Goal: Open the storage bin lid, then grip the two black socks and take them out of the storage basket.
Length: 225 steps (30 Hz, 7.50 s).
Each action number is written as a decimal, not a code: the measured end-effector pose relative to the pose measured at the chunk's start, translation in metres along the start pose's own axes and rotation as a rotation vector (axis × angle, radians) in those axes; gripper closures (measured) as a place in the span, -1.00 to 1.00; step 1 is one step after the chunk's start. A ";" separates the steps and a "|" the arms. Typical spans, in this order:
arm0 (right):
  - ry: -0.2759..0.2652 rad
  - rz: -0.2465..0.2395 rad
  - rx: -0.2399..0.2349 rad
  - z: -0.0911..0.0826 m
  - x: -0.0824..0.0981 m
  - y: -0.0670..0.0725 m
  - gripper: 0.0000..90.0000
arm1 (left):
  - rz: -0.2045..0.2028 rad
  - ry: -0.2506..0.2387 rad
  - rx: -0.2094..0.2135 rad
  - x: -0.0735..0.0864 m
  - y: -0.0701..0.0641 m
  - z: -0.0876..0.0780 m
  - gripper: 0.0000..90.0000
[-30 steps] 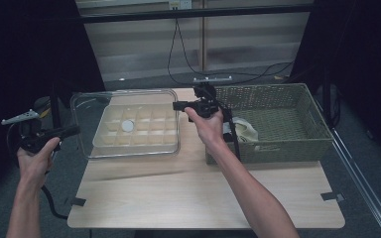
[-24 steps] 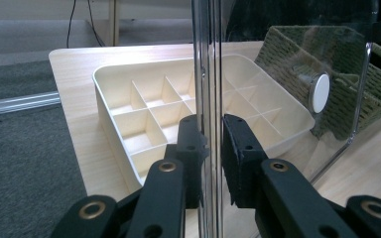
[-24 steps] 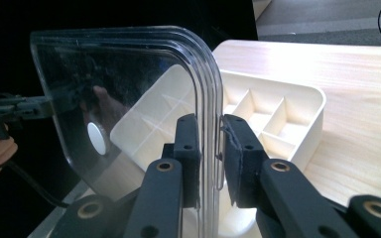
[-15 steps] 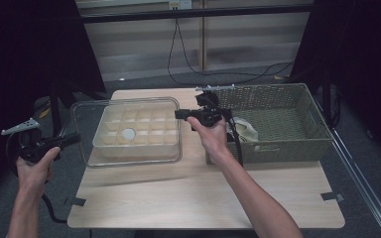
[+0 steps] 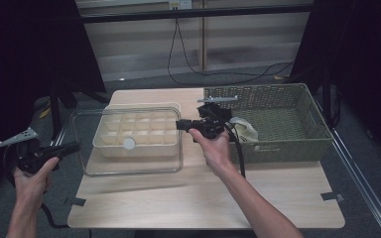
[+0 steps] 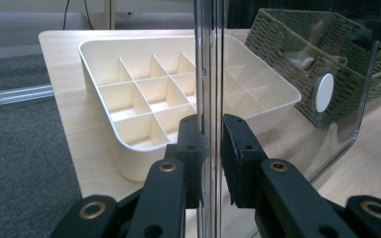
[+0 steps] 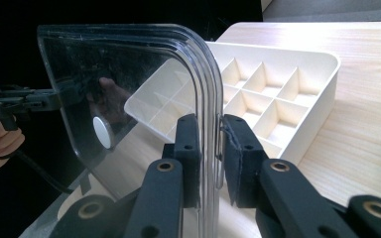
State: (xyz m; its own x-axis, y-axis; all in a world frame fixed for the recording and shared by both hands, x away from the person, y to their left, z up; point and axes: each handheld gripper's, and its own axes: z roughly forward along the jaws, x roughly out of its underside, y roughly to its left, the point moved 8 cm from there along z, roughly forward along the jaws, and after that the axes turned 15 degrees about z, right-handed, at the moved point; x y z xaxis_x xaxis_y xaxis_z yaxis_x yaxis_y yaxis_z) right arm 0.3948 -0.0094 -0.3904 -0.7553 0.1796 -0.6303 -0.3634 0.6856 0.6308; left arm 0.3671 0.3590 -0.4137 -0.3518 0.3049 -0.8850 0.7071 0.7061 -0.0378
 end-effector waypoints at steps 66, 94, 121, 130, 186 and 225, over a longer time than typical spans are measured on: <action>0.151 0.051 0.090 0.026 0.099 -0.037 0.63 | -0.150 0.156 0.032 0.097 -0.025 0.016 0.57; 0.188 0.050 0.146 0.049 0.119 -0.054 0.45 | -0.180 0.235 0.022 0.117 -0.018 0.035 0.40; 0.216 0.034 0.205 0.067 0.132 -0.070 0.27 | -0.208 0.263 0.020 0.126 -0.012 0.048 0.31; 0.227 0.021 0.207 0.072 0.136 -0.072 0.17 | -0.191 0.270 0.008 0.128 -0.013 0.053 0.19; 0.134 -0.099 -0.021 -0.012 0.101 -0.043 -0.12 | 0.030 0.082 0.137 0.050 -0.143 0.068 -0.49; 0.191 -0.084 0.250 -0.064 -0.032 -0.159 -0.22 | 0.053 0.120 0.220 0.071 -0.173 0.085 -0.47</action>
State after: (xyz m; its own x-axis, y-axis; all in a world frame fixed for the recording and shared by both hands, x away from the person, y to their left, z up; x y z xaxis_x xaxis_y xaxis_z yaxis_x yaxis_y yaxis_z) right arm 0.4419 -0.1688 -0.4416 -0.8257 -0.0046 -0.5640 -0.3013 0.8490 0.4342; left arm 0.2721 0.2045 -0.5096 -0.3713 0.4207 -0.8277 0.8386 0.5346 -0.1044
